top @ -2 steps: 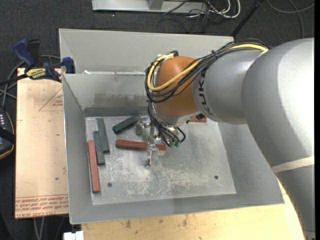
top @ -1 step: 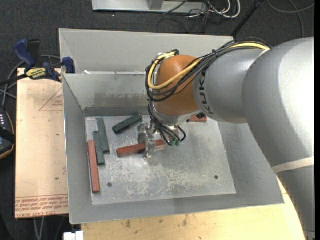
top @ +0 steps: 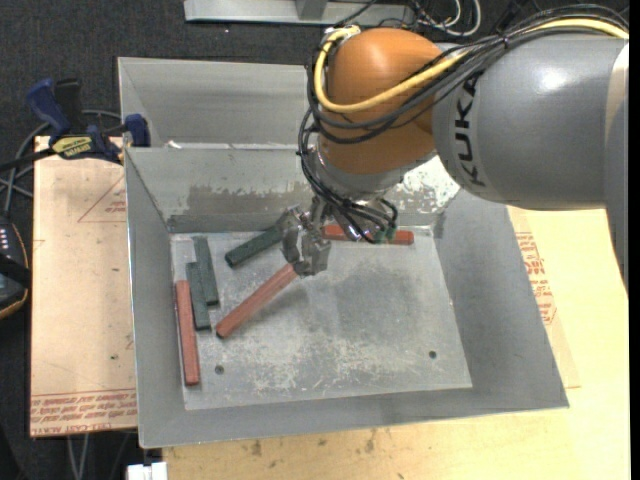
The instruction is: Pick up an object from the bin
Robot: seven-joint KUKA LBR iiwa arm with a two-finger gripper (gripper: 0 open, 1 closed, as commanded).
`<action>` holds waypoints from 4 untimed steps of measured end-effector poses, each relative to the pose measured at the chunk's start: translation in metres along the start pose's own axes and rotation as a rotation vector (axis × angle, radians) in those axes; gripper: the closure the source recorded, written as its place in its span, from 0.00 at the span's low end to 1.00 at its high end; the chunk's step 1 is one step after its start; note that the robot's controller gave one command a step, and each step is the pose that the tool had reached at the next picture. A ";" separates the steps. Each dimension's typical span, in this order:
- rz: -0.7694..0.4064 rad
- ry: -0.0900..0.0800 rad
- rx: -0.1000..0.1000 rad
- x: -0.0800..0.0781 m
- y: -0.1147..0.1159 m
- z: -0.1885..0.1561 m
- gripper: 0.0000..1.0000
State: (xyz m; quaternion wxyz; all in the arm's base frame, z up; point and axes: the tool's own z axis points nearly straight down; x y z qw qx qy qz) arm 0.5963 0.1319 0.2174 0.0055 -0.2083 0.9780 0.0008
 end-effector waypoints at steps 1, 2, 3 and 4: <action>0.002 0.007 -0.001 0.002 -0.001 0.004 0.00; -0.034 0.014 -0.003 -0.018 -0.035 0.150 0.00; -0.034 0.007 -0.002 -0.020 -0.035 0.145 1.00; -0.374 0.002 -0.002 -0.028 0.022 0.046 1.00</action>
Offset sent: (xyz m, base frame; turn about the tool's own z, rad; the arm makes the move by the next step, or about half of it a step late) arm 0.0000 0.0000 0.0000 0.0000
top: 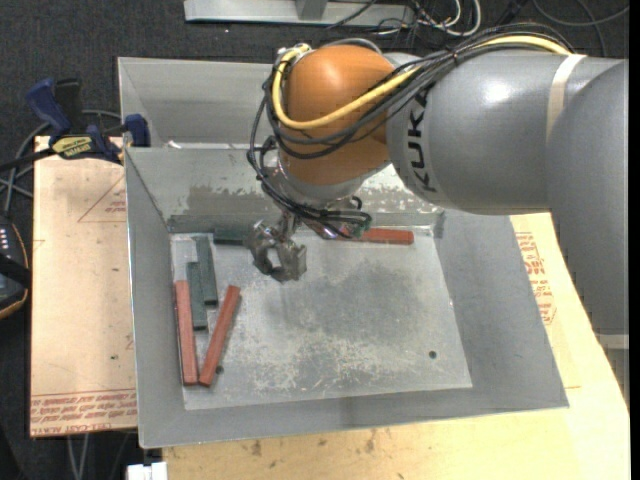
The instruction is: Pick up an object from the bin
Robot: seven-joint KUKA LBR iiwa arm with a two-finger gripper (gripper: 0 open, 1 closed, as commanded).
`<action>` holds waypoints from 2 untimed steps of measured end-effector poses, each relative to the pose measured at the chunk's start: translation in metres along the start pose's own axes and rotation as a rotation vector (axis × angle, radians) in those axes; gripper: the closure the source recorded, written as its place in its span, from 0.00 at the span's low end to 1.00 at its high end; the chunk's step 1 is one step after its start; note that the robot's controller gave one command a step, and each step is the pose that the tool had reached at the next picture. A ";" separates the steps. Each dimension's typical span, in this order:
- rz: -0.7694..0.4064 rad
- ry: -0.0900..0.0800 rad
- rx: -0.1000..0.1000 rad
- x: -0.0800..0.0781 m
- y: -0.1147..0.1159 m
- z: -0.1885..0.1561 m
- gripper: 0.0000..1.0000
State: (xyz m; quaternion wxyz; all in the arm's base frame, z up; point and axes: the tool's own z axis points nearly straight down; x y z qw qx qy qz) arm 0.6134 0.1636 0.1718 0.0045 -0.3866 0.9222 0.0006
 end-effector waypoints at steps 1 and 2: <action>0.229 0.003 -0.002 -0.054 0.014 0.012 1.00; 0.193 0.001 0.001 -0.043 0.009 -0.024 1.00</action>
Offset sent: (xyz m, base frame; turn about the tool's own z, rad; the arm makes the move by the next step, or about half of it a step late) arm 0.0276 0.0455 -0.0110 0.2313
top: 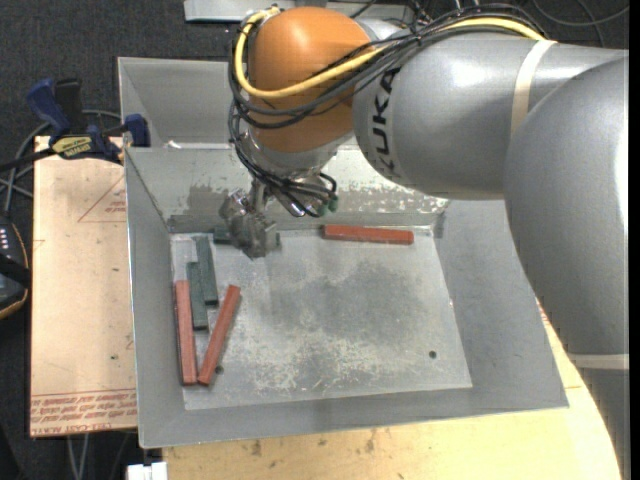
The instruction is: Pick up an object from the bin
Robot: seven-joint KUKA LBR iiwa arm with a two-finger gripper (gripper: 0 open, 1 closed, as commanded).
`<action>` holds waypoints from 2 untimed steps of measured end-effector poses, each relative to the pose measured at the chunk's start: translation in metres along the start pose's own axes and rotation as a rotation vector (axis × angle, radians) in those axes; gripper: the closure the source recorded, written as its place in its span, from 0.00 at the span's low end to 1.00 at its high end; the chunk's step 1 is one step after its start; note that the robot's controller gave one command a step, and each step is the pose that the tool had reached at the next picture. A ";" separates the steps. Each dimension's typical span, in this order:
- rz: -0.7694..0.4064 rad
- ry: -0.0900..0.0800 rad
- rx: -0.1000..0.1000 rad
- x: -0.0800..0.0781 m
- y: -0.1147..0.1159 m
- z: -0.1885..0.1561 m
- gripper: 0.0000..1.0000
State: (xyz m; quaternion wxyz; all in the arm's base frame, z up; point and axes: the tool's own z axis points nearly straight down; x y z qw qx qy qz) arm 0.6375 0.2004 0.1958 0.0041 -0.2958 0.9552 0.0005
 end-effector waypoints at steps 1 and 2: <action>-0.016 0.008 -0.004 -0.003 0.012 0.038 1.00; -0.013 0.005 -0.003 -0.003 0.011 0.036 0.00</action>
Offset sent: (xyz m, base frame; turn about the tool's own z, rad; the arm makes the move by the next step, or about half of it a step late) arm -0.0037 0.0102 -0.0357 -0.0143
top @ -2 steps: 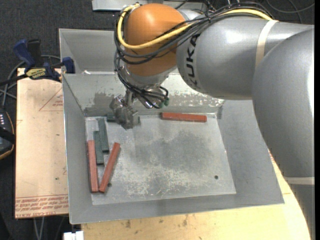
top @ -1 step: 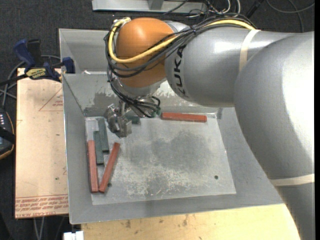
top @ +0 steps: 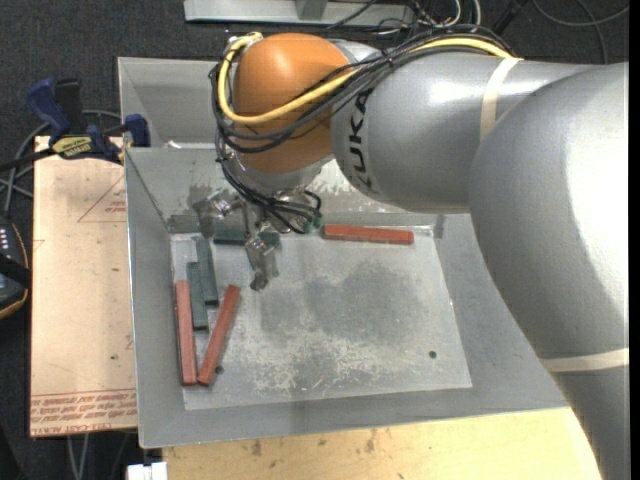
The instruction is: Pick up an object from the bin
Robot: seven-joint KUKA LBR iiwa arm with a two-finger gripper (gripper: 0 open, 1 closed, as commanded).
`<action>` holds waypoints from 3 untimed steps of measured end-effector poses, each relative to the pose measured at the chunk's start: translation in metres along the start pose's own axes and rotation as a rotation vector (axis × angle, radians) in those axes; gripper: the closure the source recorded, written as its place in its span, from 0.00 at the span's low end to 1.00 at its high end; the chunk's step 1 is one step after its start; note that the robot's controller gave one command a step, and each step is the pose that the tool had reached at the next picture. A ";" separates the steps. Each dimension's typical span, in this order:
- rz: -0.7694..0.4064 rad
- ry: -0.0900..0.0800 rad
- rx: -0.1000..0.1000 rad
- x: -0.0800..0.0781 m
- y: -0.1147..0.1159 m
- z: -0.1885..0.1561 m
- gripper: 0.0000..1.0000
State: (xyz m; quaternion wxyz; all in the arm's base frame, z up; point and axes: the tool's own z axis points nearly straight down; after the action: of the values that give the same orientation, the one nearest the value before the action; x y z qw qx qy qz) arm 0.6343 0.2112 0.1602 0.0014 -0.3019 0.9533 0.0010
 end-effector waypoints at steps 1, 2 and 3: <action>-0.335 0.000 -0.001 0.035 0.000 0.088 0.00; -0.708 0.003 0.004 0.019 0.049 0.089 0.00; -0.706 0.000 0.002 0.018 0.050 0.088 1.00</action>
Offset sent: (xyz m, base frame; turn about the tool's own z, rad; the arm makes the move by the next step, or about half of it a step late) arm -0.0285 -0.0211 -0.0881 -0.3385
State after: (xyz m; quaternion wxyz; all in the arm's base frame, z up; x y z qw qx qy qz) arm 0.5912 0.2419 0.0725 0.0019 -0.6130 0.7900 -0.0003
